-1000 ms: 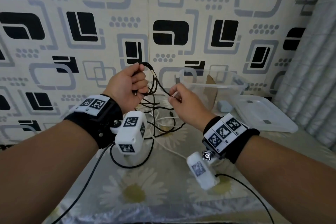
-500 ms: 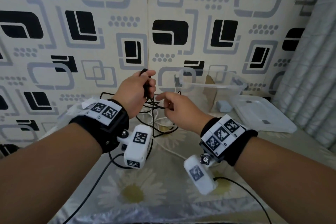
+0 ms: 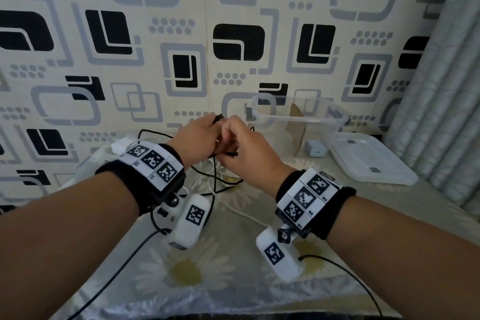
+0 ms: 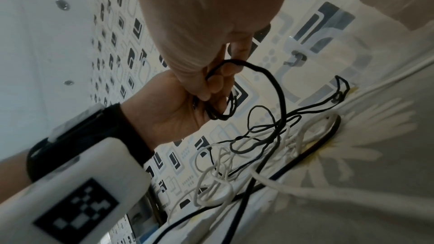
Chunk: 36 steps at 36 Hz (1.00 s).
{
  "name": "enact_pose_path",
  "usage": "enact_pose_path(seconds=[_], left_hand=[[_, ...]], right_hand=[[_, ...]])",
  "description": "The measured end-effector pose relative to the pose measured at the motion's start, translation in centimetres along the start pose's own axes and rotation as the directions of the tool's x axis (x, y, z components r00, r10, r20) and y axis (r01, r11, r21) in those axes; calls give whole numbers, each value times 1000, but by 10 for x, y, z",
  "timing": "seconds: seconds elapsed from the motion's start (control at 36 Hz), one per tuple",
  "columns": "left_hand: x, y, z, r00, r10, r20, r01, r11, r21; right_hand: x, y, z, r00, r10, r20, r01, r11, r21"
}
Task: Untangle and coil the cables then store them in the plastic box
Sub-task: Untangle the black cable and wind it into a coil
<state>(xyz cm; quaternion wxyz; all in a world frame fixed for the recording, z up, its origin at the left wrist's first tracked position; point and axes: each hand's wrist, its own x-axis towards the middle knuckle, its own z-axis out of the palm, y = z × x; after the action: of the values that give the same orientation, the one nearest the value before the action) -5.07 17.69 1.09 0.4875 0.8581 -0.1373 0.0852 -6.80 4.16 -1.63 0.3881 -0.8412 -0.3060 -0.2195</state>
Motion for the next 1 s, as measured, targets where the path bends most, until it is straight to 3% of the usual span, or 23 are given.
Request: enact_pose_path(seconds=[0.06,0.17,0.28,0.42,0.58,0.67,0.75,0.83,0.92,1.0], left_hand=[[0,0,1,999,-6,43,1,995,98],[-4,5,0,995,-36,90,24,990,136],[-14,7,4,961,-113,253,66,981,184],[-16,5,4,927,-161,339,69,961,268],[-15,9,-3,790,-216,574,241,970,33],[-15,12,-10,703,-206,680,262,965,21],[-16,16,-14,646,-197,737,230,971,58],[-16,14,-17,685,-236,689,82,965,249],[-16,9,-16,800,-205,564,-78,896,437],[-15,1,-17,864,-185,469,-46,898,438]], right_hand=[[0,-1,1,997,-74,7,74,996,-44],[-2,-2,5,987,-157,-19,156,986,-60],[-1,3,3,995,-95,-11,94,993,-75],[4,7,-7,999,-16,51,22,991,-134],[4,10,-18,992,90,84,-74,981,-181],[4,5,-20,993,64,95,-44,979,-198],[5,3,-24,993,37,115,-8,971,-239],[7,6,-27,991,22,129,12,968,-252],[7,10,-30,994,43,100,-27,988,-155],[7,12,-30,994,97,41,-96,995,-34]])
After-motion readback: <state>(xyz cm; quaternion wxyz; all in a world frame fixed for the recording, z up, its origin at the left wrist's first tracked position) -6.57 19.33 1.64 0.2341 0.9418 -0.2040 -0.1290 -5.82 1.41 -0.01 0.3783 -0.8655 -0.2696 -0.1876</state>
